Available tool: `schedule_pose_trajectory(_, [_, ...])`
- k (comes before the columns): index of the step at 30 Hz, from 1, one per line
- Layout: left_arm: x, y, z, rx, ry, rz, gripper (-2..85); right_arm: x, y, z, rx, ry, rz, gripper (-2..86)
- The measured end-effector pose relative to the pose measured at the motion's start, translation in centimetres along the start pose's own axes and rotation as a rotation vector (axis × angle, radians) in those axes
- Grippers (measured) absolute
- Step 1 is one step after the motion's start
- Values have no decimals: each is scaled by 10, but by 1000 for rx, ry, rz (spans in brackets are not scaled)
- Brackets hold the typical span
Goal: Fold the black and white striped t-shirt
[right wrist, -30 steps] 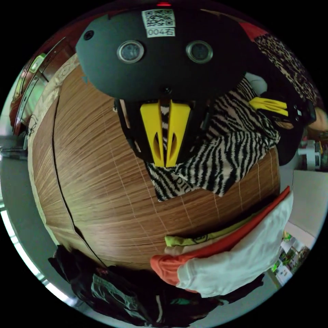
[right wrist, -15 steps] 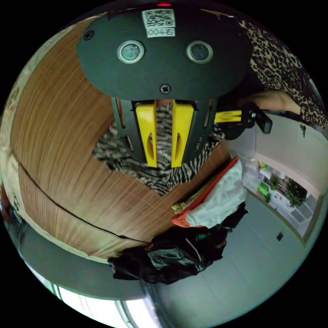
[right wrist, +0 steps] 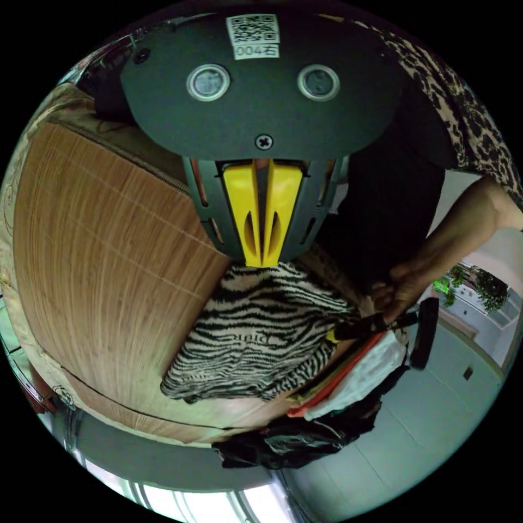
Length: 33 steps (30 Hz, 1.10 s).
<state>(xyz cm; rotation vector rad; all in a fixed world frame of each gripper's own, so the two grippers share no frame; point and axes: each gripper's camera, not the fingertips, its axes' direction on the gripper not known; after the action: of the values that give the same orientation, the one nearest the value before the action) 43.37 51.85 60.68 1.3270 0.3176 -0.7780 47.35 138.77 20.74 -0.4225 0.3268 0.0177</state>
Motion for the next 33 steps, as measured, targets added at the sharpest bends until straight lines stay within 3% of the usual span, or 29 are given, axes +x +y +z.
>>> schedule_pose_trajectory(4, [-16,10,-46,104,75,-30,2,17,31,-23,111,-132,101,23])
schedule_pose_trajectory(16, [-126,82,-73,155,218,-317,2,15,103,-18,156,-339,231,44])
schedule_pose_trajectory(24, [-158,101,-77,233,362,-337,2,-38,109,-36,71,54,180,54])
schedule_pose_trajectory(33, [-151,108,-90,270,402,-279,2,-148,133,-152,374,406,58,-4])
